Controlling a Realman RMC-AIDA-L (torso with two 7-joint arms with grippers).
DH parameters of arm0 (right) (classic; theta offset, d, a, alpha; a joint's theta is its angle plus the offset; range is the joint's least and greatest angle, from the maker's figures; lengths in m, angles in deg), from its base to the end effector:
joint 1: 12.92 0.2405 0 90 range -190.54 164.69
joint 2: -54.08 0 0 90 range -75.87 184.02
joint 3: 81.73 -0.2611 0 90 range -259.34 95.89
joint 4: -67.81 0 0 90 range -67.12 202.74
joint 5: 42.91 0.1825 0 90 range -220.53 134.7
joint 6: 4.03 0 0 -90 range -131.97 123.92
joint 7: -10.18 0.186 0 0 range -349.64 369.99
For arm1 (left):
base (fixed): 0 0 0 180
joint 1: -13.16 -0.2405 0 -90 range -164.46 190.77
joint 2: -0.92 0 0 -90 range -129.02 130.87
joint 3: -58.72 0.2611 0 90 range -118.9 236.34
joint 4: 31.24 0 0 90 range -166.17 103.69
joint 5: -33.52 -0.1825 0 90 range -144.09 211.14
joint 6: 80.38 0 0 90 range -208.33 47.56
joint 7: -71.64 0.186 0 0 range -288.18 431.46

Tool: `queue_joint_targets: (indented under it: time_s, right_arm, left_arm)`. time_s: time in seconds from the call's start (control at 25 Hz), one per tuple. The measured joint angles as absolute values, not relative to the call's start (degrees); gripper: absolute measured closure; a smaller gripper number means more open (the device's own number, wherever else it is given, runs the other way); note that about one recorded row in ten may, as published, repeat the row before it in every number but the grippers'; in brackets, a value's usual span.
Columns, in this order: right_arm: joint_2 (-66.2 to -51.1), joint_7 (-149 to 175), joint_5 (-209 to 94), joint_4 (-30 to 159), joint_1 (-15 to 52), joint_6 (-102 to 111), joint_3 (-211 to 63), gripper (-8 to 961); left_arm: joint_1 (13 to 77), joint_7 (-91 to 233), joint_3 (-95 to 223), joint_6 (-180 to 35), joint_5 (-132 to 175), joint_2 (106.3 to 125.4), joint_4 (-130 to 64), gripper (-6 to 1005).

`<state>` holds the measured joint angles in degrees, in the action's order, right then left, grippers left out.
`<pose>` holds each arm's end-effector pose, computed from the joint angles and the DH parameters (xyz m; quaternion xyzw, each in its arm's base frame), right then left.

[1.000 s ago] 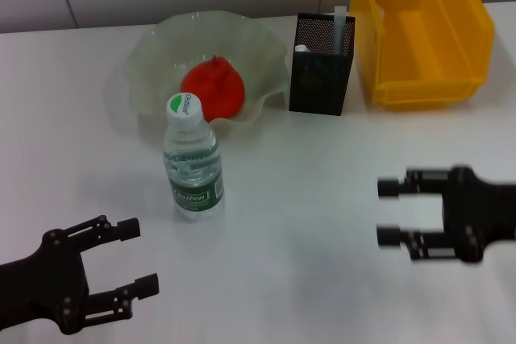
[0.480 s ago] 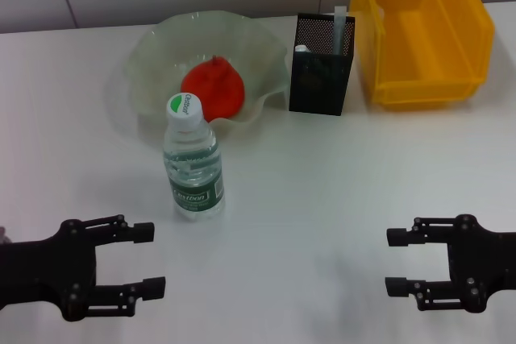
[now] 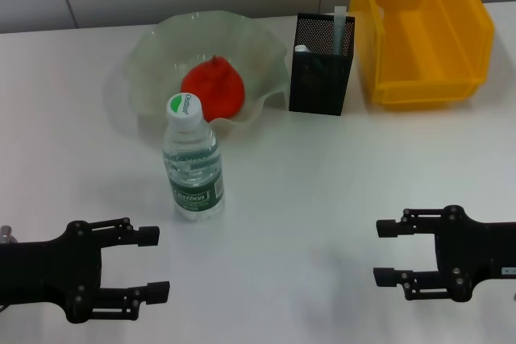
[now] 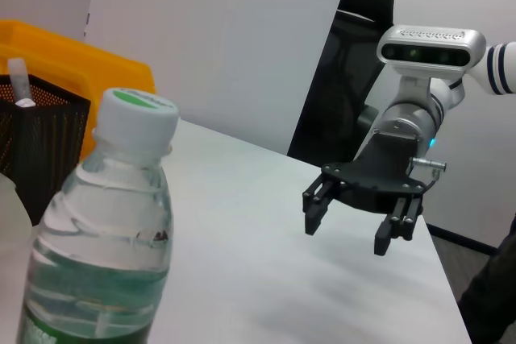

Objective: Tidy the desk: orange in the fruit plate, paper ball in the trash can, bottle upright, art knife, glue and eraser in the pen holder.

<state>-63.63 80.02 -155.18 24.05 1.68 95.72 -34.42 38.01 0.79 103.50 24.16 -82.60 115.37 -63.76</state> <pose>0.2797 0.2329 -0.0318 -0.9553 0.1784 0.2190 0.0870 -0.2543 0.2490 -0.0323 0.9548 0.1740 0.2409 0.0005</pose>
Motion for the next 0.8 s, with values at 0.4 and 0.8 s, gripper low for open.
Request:
queue_joint_targets:
  time_s: [0.4, 0.8]
  right_arm:
    - [-64.31, 80.0, -156.0, 24.7, 3.4, 94.8, -34.4, 267]
    - [-64.78, 80.0, -156.0, 24.7, 3.5, 94.0, -34.4, 267]
  left_arm:
    - [37.6, 0.9, 103.4, 24.2, -82.7, 115.35, -64.0, 192]
    - [37.4, 1.0, 103.3, 23.9, -82.7, 115.36, -64.0, 193]
